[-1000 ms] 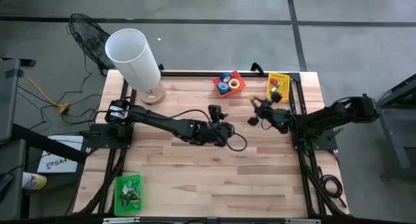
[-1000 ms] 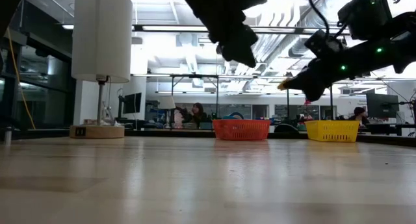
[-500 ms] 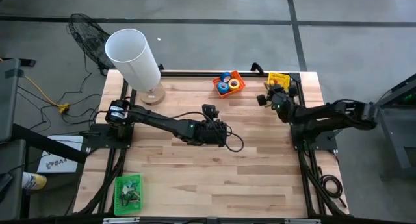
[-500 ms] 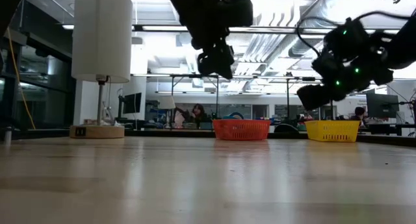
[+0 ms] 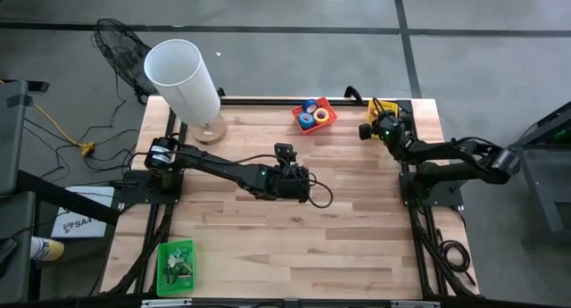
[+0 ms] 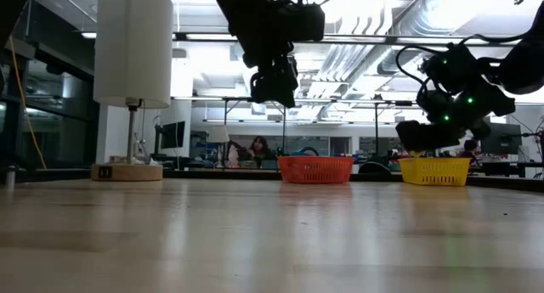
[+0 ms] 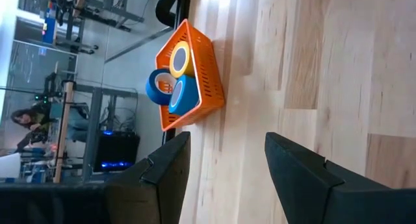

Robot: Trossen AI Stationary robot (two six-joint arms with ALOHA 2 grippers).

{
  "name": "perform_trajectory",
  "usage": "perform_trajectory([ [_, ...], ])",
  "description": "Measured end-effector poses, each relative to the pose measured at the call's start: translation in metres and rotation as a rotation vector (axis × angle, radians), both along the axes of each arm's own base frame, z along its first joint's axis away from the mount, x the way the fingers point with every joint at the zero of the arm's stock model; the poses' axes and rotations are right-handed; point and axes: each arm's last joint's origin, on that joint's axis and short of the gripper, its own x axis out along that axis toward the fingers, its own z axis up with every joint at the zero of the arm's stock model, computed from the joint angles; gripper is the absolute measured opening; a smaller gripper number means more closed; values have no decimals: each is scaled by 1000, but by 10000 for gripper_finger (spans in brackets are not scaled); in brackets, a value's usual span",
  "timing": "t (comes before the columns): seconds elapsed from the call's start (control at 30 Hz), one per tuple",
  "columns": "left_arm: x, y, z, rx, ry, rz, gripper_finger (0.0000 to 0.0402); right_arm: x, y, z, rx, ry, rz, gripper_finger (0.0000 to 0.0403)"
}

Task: Pick and place Stapler, Stapler remover, tape
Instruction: Put the mini yellow stapler into the yellow bin, then return to Home Position

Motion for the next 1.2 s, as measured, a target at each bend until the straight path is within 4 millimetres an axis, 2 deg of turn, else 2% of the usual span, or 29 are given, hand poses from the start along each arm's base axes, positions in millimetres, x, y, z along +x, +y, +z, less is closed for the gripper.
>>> perform_trajectory([
  [0.13,0,0,0,-2,-1,0,193,0,0,-1,8,-2,-5,84],
  [0.6,-3,0,-2,-23,-11,34,193,0,1,-2,29,13,33,209],
  [0.77,-14,-1,2,9,-15,106,193,6,3,0,56,-20,221,227],
  [0.87,-31,-9,10,52,-28,166,193,8,6,2,77,-49,340,228],
  [0.97,-49,-18,18,64,-51,198,193,14,12,8,84,-89,551,226],
  [1.2,-77,-26,16,-29,-138,196,193,19,28,29,18,-210,823,227],
])
